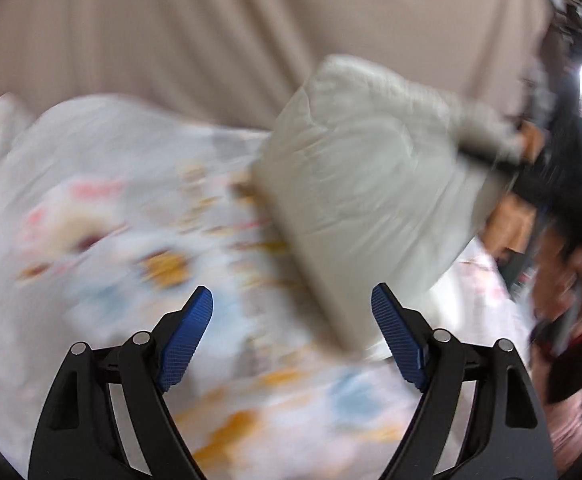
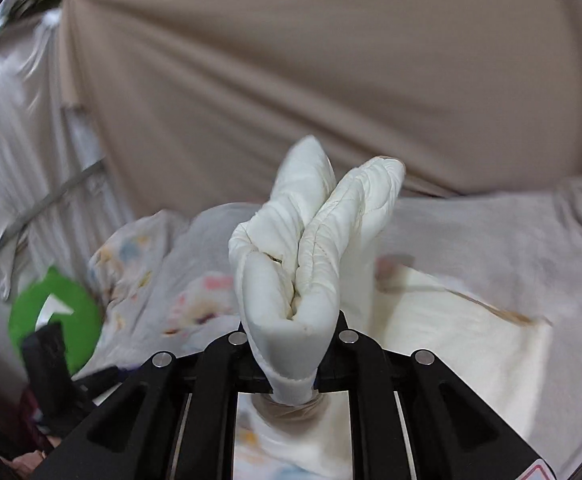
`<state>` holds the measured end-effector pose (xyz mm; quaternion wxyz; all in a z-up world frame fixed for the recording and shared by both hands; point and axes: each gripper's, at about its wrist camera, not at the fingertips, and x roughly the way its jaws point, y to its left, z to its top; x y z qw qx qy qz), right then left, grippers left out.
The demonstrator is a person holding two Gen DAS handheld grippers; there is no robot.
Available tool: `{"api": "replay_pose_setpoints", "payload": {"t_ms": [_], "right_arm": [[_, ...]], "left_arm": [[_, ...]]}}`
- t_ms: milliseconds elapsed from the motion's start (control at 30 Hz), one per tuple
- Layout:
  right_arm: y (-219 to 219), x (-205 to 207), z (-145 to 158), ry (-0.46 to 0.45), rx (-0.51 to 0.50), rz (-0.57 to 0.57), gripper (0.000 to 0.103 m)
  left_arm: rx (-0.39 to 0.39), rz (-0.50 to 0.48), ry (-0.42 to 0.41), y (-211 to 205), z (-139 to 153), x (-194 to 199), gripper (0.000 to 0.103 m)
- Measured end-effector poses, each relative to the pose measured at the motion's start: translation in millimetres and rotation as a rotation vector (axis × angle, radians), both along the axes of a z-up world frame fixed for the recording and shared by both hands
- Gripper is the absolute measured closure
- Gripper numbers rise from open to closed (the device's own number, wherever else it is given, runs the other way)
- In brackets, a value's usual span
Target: Fold large clothes
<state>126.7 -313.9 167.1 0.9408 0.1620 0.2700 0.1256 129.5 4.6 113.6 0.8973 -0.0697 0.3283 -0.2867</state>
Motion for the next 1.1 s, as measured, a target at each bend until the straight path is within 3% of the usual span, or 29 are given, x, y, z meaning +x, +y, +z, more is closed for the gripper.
{"api": "replay_pose_setpoints", "payload": {"t_ms": [67,200,300,400,500,600,767,900,1000,1100], "right_arm": [[-51,-27,-40,0.067,0.048,-0.102,0.092],[-107,-68,-120,0.175,0.163,-0.204,0.092],[-128,-90,-167,0.207,0.249,-0.223,0.092],[-128,-82,-190,0.254,0.286,-0.207,0.09],[-128,-76,-192,0.278,0.295,-0.152,0.084],[-141,-78,-173,0.261,0.327,-0.1,0.074],[-182,-78,-135,0.168,0.427,-0.064,0.054],[-228,-59,-132,0.128,0.531,-0.126,0.054],[-245,-32,-155,0.207,0.551,-0.133,0.053],[-235,1,-178,0.309,0.563,-0.086,0.054]], "left_arm": [[-0.017,-0.069,-0.01,-32,9,7,0.022],[0.012,-0.148,-0.049,-100,12,8,0.022],[0.049,-0.177,-0.02,-142,0,18,0.022],[0.101,-0.187,0.014,-177,-22,31,0.022],[0.198,-0.149,0.017,-203,-49,35,0.022],[0.277,-0.095,-0.056,-211,-67,35,0.017],[0.214,-0.08,0.004,-197,-65,49,0.016],[0.101,-0.11,0.099,-166,-52,60,0.015],[0.064,-0.109,0.141,-146,-47,73,0.011],[0.045,-0.111,0.177,-138,-57,91,0.005]]}}
